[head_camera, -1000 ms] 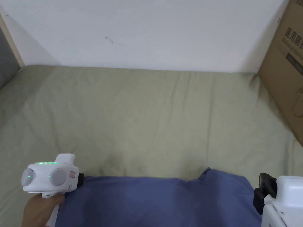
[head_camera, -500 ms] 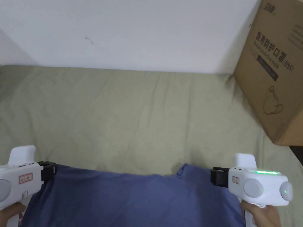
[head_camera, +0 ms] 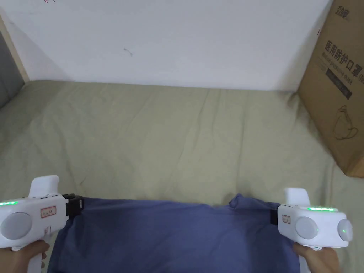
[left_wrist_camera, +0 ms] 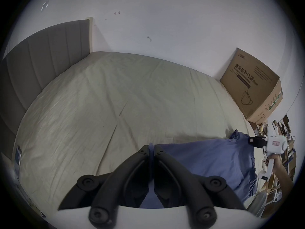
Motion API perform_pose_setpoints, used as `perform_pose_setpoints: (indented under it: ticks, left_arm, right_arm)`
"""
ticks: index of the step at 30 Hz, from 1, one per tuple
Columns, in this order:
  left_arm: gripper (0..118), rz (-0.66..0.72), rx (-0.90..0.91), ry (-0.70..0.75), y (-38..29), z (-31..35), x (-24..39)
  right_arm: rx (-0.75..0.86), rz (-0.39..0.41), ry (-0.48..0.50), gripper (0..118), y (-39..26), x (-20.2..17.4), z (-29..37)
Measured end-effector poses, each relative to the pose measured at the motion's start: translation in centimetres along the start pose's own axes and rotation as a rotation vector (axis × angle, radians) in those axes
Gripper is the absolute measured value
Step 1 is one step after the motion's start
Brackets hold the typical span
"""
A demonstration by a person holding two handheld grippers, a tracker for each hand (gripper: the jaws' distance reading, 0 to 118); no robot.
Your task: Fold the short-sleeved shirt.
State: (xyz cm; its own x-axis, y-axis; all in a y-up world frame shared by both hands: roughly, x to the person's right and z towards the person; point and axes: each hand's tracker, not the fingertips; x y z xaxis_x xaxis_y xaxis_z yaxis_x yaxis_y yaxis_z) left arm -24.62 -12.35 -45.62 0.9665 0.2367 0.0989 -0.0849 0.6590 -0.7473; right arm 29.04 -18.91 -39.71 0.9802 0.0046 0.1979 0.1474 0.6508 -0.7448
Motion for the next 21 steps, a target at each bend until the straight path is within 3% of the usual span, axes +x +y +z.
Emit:
perform_pose_setpoints:
  ticks: [12,21]
  left_arm:
    - [3,0.078,0.018,0.023,-4.7,8.2,-3.1]
    - [3,0.054,-0.087,0.071,-13.9,10.5,-4.5]
  right_arm:
    - [0.207,-0.076,0.137,3,-6.4,2.0,20.2]
    - [0.094,-0.141,0.131,3,-16.7,2.4,22.1]
